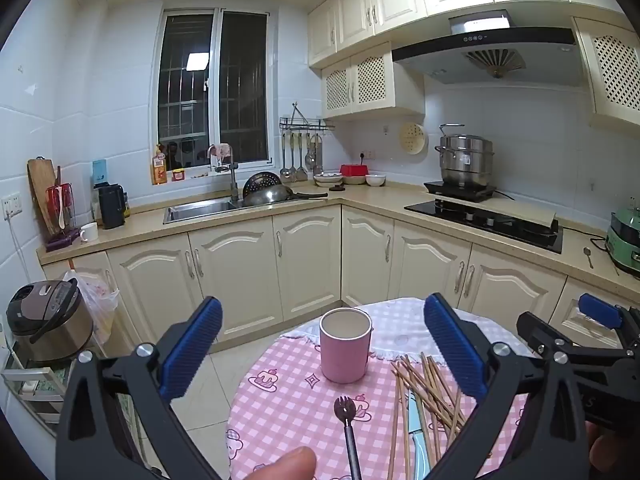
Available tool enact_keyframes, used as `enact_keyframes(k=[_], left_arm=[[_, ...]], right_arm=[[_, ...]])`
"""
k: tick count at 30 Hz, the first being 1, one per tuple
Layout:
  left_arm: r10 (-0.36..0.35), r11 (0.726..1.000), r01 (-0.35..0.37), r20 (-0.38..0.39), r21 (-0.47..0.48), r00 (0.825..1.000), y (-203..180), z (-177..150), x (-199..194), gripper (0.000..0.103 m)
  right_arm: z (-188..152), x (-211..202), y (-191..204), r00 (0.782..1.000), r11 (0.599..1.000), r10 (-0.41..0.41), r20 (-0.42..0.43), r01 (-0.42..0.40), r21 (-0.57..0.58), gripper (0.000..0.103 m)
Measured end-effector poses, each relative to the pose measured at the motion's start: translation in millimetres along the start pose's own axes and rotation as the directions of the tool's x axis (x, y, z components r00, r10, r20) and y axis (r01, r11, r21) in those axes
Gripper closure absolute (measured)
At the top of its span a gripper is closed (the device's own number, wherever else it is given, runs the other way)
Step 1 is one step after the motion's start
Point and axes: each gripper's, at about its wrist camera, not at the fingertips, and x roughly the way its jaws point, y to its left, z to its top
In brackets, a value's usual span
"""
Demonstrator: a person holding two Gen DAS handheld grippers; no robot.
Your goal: Organize utensils
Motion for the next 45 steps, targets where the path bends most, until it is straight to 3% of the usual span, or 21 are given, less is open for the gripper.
enact_keyframes(k=[45], left_arm=[[-0.005, 1.000, 0.005, -0.044, -0.009, 0.999, 2, -3, 26, 0.004]], right_arm=[[-4, 17, 0, 0.999, 1.000, 0.025, -0.021, -0.024, 0.015, 0.006]])
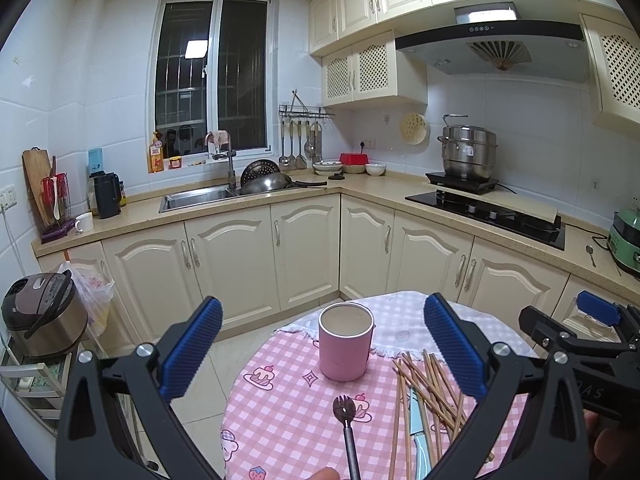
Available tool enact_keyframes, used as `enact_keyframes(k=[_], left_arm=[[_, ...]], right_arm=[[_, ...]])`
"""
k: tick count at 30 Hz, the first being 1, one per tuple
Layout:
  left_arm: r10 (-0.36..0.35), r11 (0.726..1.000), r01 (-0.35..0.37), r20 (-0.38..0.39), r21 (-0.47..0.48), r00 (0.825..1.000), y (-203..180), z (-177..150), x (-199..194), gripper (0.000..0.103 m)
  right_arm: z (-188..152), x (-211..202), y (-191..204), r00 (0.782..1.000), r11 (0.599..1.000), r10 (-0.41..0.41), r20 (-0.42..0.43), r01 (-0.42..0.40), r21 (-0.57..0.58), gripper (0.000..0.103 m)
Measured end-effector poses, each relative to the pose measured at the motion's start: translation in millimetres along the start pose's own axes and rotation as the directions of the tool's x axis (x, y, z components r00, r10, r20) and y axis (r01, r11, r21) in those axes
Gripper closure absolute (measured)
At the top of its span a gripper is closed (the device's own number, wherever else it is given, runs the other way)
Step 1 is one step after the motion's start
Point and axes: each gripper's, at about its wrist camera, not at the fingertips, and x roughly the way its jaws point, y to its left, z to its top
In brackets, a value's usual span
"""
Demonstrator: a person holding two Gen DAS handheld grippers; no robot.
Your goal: Organize utensils
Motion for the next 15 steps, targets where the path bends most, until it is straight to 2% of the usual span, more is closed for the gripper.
enact_keyframes(k=[9, 15], left_arm=[[0.004, 1.000, -0.004, -0.067, 0.007, 0.998, 0, -6, 21, 0.004], [0.004, 1.000, -0.005, -0.159, -0.001, 0.987, 1, -21, 48, 0.004]], right_arm=[[-3, 17, -8, 0.999, 1.000, -0.009, -0.048, 0.009, 0.003, 0.006], [-8, 36, -18, 0.994, 1.000, -0.022, -0.106, 0.022, 0.004, 0.006]])
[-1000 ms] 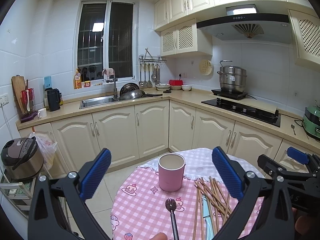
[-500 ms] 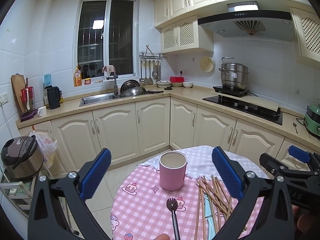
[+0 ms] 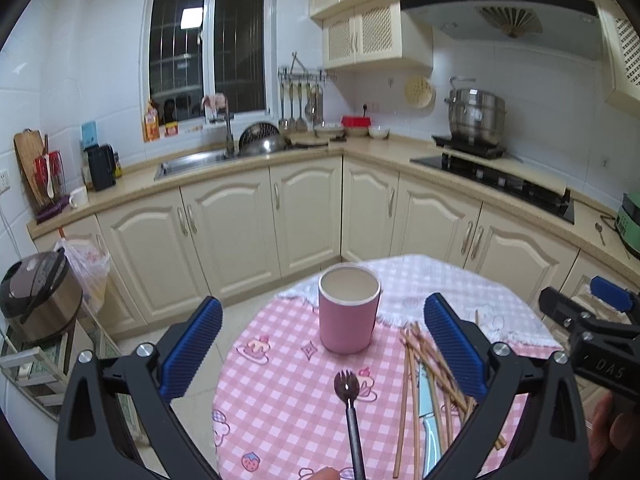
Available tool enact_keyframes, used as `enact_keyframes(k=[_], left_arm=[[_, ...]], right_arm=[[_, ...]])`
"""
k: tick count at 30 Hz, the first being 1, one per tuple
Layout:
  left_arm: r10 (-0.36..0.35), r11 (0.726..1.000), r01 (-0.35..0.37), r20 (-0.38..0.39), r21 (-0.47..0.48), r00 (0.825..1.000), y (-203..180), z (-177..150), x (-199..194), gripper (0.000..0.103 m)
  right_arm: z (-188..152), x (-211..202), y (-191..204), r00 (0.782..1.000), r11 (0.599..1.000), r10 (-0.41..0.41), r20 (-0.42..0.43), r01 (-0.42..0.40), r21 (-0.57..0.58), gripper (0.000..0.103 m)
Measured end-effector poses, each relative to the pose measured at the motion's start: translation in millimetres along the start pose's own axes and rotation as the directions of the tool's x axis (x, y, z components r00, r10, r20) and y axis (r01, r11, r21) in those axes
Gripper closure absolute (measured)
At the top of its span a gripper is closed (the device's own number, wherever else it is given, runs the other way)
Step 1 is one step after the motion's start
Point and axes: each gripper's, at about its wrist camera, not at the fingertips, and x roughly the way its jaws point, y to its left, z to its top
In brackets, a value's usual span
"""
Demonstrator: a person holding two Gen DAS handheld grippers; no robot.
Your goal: Organize utensils
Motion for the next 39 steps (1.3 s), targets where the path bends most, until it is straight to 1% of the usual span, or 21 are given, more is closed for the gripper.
enact_keyframes(k=[4, 8, 10, 14, 18, 22, 26, 27, 28, 30, 31, 32, 34, 36, 37, 38, 39], left_arm=[[0.001, 1.000, -0.001, -0.087, 0.000, 0.996, 0, -16, 28, 0.004], [0.012, 1.000, -0.010, -0.185, 0.012, 0.983, 1, -38, 60, 0.004], [0.016, 1.000, -0.011, -0.237, 0.023, 0.971, 1, -52, 78, 0.004], [0.016, 0.999, -0.001, -0.313, 0.048, 0.950, -3, -74, 105, 0.004], [0.011, 0.997, 0.020, -0.399, 0.073, 0.917, -9, -98, 136, 0.004], [0.013, 0.997, 0.023, -0.455, 0.074, 0.891, -10, -112, 158, 0.004], [0.011, 0.997, 0.026, -0.466, 0.073, 0.885, -8, -114, 176, 0.004], [0.007, 0.997, 0.032, -0.475, 0.075, 0.880, -9, -114, 181, 0.005], [0.000, 0.996, 0.041, -0.482, 0.075, 0.876, -9, -114, 185, 0.006], [-0.035, 0.995, 0.080, -0.510, 0.067, 0.859, -12, -116, 193, 0.014], [-0.044, 0.994, 0.089, -0.509, 0.064, 0.860, -13, -116, 193, 0.015], [-0.055, 0.993, 0.102, -0.509, 0.064, 0.859, -13, -115, 194, 0.019], [-0.079, 0.989, 0.131, -0.513, 0.067, 0.855, -14, -113, 195, 0.024], [-0.096, 0.987, 0.150, -0.517, 0.064, 0.851, -13, -109, 198, 0.030], [-0.099, 0.986, 0.155, -0.517, 0.066, 0.850, -14, -108, 199, 0.035], [-0.105, 0.985, 0.162, -0.515, 0.066, 0.851, -13, -106, 201, 0.042], [-0.110, 0.984, 0.165, -0.512, 0.063, 0.852, -12, -104, 202, 0.047]], right_arm=[[-7, 21, -11, 0.998, 1.000, -0.022, -0.062, 0.022, 0.002, 0.006], [-17, 43, -25, 0.990, 0.999, -0.043, -0.131, 0.046, 0.014, 0.006], [-24, 54, -31, 0.985, 0.998, -0.049, -0.166, 0.053, 0.018, 0.006], [-36, 75, -41, 0.971, 0.998, -0.047, -0.236, 0.054, 0.023, 0.006], [-51, 98, -51, 0.948, 0.998, -0.046, -0.316, 0.058, 0.031, 0.006], [-64, 118, -58, 0.923, 0.997, -0.030, -0.384, 0.057, 0.060, 0.006], [-70, 134, -59, 0.904, 0.996, -0.003, -0.427, 0.042, 0.082, 0.006], [-71, 138, -59, 0.900, 0.995, 0.007, -0.436, 0.038, 0.094, 0.006], [-71, 142, -60, 0.897, 0.994, 0.011, -0.441, 0.037, 0.099, 0.006], [-69, 151, -60, 0.892, 0.994, 0.025, -0.451, 0.026, 0.107, 0.006], [-67, 156, -60, 0.890, 0.994, 0.031, -0.456, 0.022, 0.111, 0.006], [-66, 163, -59, 0.885, 0.993, 0.035, -0.465, 0.021, 0.114, 0.008], [-66, 177, -60, 0.872, 0.991, 0.049, -0.487, 0.019, 0.135, 0.017], [-65, 188, -63, 0.859, 0.987, 0.071, -0.507, 0.014, 0.163, 0.029], [-65, 195, -63, 0.853, 0.985, 0.074, -0.517, 0.017, 0.169, 0.033], [-61, 199, -63, 0.855, 0.987, 0.061, -0.516, 0.025, 0.157, 0.037], [-57, 203, -62, 0.851, 0.989, 0.056, -0.522, 0.024, 0.144, 0.050]])
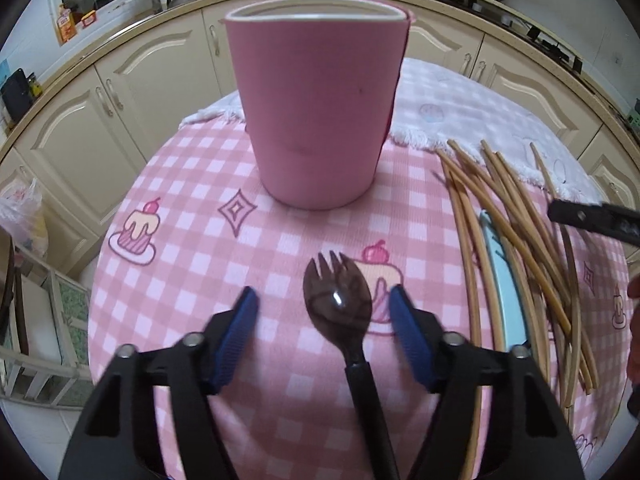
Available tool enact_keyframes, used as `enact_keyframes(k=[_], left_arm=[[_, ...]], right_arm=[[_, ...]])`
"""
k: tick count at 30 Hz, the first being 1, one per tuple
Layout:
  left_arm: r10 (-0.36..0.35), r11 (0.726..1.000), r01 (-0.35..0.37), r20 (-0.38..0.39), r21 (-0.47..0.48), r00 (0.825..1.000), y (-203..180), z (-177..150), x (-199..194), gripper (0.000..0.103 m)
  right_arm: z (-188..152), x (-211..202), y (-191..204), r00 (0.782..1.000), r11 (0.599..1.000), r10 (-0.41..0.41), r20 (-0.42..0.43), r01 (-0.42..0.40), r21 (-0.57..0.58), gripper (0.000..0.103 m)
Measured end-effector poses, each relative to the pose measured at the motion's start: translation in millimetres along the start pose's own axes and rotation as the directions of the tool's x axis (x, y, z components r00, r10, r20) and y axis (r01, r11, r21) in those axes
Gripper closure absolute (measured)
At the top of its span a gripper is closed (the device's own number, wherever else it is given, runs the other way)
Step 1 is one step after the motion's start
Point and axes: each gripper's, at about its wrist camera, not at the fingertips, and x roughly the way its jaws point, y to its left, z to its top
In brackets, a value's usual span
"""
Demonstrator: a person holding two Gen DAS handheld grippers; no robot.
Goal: Organize utensils
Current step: 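Grasp the dark fork with the left tool while the right tool grasps one wooden chopstick, then lift the fork and chopstick into the pink cup and open both tools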
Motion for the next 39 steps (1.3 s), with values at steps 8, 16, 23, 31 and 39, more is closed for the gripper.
enact_keyframes(k=[8, 16, 23, 31, 39], left_arm=[[-0.063, 0.998, 0.062, 0.015, 0.024, 0.998, 16, 4, -1, 0.070], [-0.171, 0.985, 0.166, 0.120, 0.044, 0.978, 6, -12, -34, 0.070], [-0.284, 0.958, 0.280, 0.293, 0.057, 0.913, 5, -6, -75, 0.070], [-0.336, 0.941, 0.321, 0.448, 0.112, 0.829, 0, 11, -123, 0.070], [-0.223, 0.974, 0.204, 0.615, 0.102, 0.757, 18, 61, -169, 0.070]], right_arm=[[2, -1, -1, 0.996, 0.996, 0.089, -0.017, -0.090, -0.018, 0.097], [-8, -38, -12, 0.972, 0.975, 0.218, 0.085, -0.220, 0.018, 0.097], [-9, -78, -7, 0.929, 0.950, 0.307, 0.206, -0.311, -0.018, 0.097], [6, -123, 26, 0.857, 0.916, 0.401, 0.323, -0.383, -0.121, 0.097], [42, -165, 80, 0.780, 0.880, 0.474, 0.409, -0.400, -0.257, 0.097]])
